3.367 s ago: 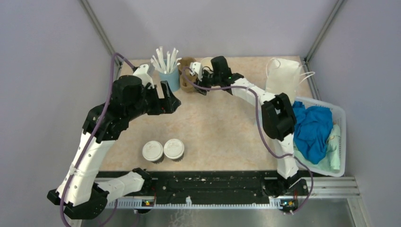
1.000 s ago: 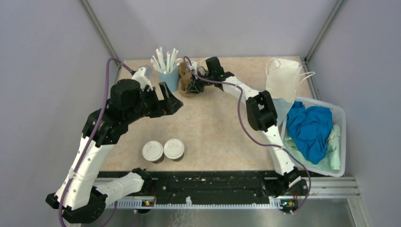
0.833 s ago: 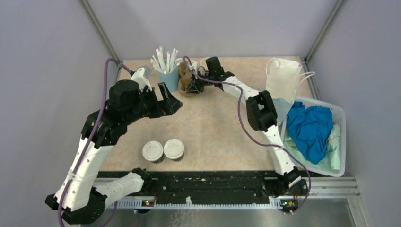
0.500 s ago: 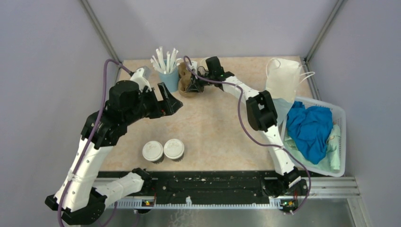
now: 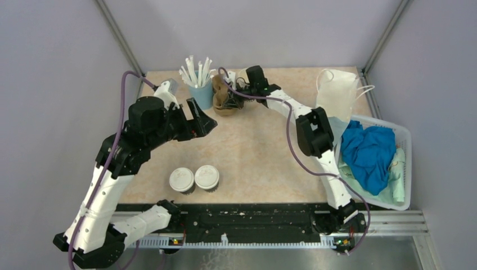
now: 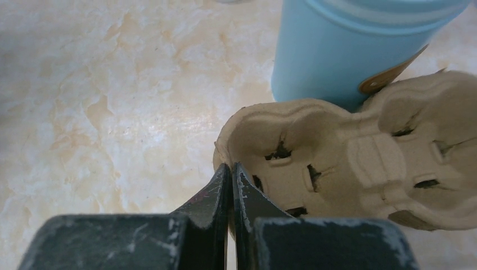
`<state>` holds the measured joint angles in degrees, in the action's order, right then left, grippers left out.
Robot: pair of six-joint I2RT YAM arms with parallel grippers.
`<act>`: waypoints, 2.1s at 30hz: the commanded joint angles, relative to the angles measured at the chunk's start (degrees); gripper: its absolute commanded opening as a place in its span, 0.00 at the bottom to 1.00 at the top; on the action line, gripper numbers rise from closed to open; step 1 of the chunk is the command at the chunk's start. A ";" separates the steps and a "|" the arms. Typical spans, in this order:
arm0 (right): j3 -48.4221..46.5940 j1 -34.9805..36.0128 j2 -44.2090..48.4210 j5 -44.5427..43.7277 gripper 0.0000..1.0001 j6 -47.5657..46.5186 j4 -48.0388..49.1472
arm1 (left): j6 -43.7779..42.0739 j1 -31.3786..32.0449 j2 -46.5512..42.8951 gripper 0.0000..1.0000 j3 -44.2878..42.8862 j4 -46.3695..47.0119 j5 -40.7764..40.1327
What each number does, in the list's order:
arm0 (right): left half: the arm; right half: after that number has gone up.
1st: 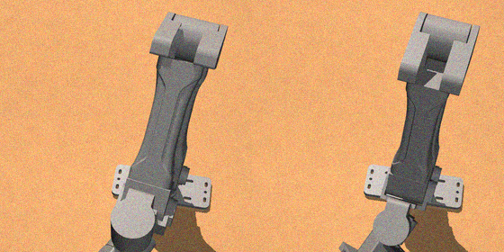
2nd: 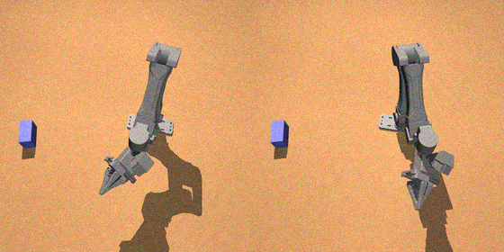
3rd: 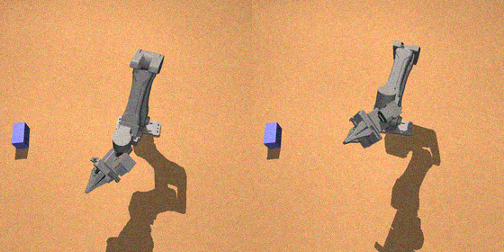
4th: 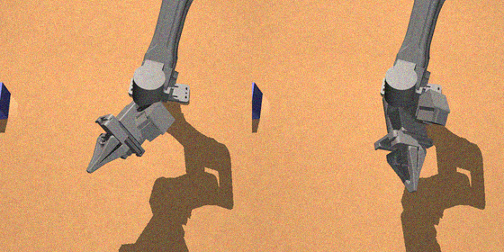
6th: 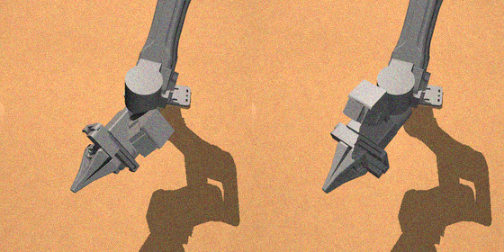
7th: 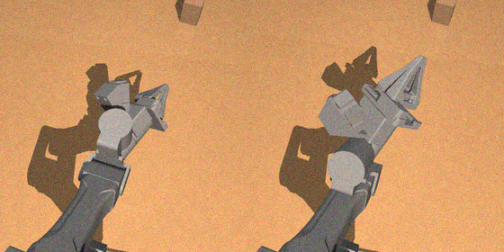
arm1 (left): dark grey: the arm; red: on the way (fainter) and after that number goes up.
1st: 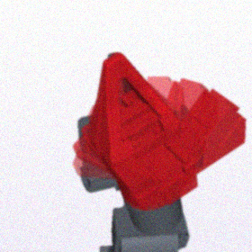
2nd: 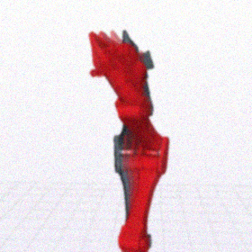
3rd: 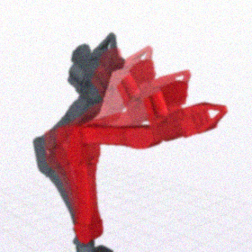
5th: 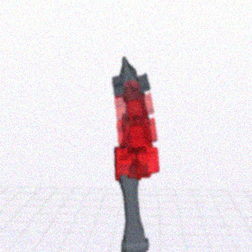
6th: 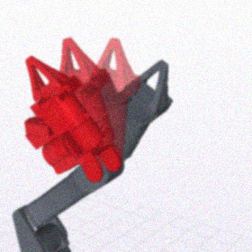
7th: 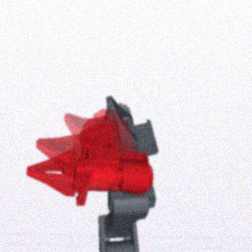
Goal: Pack the takeout coffee
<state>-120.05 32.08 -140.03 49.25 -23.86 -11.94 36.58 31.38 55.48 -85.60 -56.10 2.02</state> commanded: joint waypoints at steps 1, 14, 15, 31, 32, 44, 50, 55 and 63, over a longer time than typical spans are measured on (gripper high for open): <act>0.29 0.23 8.70 -2.16 0.00 -5.92 3.08 | 0.34 -0.20 -1.07 0.93 0.89 4.08 -0.86; 14.07 3.06 19.41 -12.28 0.00 -19.51 18.06 | 0.55 -0.18 -1.92 0.92 2.26 5.54 -3.70; 14.51 3.33 20.04 -12.94 0.00 -20.64 18.55 | 0.59 -0.23 -1.93 0.92 2.18 5.58 -3.76; 6.26 3.91 20.94 -14.77 0.00 -25.23 14.99 | 1.43 -0.18 -2.33 0.92 0.12 4.47 -4.20; 6.09 4.09 21.32 -14.76 0.00 -25.19 14.93 | 1.58 -0.19 -2.41 0.92 -0.10 4.36 -4.19; 5.15 4.74 29.37 -18.79 0.00 -27.60 2.43 | 3.04 -0.17 -2.66 0.93 -2.95 3.89 -2.35; 11.19 6.11 36.32 -20.60 0.00 -26.89 -2.05 | 8.25 -0.17 -2.53 0.93 -2.95 4.68 1.62; 18.30 7.32 44.63 -22.70 0.00 -20.46 -2.12 | 11.56 -0.21 -1.67 0.90 -3.42 5.12 4.27; 34.11 12.52 58.43 -26.81 0.00 -4.76 1.02 | 20.51 -0.21 -1.48 0.83 0.17 6.63 8.89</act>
<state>-90.89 41.67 -88.53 24.36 -38.02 -12.93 50.76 31.31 54.74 -87.00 -53.28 8.43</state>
